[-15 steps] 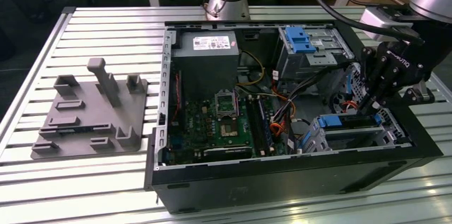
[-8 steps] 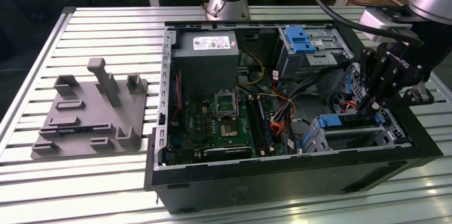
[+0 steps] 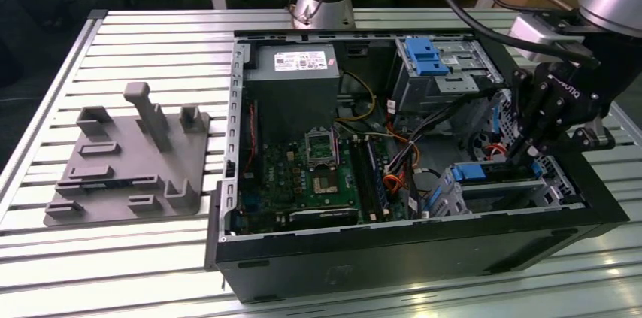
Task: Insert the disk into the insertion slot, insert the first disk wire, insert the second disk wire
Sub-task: 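Insert the first disk wire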
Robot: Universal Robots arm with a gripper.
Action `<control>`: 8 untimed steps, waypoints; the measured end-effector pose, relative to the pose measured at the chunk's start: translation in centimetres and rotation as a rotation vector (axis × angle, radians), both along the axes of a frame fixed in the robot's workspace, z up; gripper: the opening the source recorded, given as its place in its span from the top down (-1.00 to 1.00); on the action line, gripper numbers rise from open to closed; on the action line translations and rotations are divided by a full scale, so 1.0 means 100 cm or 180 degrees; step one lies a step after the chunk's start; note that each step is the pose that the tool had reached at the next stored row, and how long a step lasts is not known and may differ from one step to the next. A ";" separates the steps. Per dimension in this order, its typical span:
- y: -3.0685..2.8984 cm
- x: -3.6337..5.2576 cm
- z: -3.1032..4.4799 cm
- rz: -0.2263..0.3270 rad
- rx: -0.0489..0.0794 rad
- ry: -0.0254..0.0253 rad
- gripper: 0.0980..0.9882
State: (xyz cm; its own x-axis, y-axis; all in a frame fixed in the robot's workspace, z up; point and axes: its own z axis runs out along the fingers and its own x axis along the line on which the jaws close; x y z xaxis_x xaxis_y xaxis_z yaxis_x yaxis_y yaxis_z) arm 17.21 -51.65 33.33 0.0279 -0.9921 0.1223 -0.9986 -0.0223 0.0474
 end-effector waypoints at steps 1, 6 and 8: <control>0.0000 0.0000 -0.0002 0.0000 0.0000 0.0000 0.85; 0.0000 0.0003 -0.0015 -0.0001 0.0000 0.0000 0.85; 0.0000 0.0005 -0.0020 -0.0001 0.0000 0.0000 0.85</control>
State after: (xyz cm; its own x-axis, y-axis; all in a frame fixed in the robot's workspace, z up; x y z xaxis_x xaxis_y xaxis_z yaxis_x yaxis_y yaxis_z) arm 17.25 -51.65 33.13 0.0277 -0.9921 0.1224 -0.9986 -0.0220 0.0474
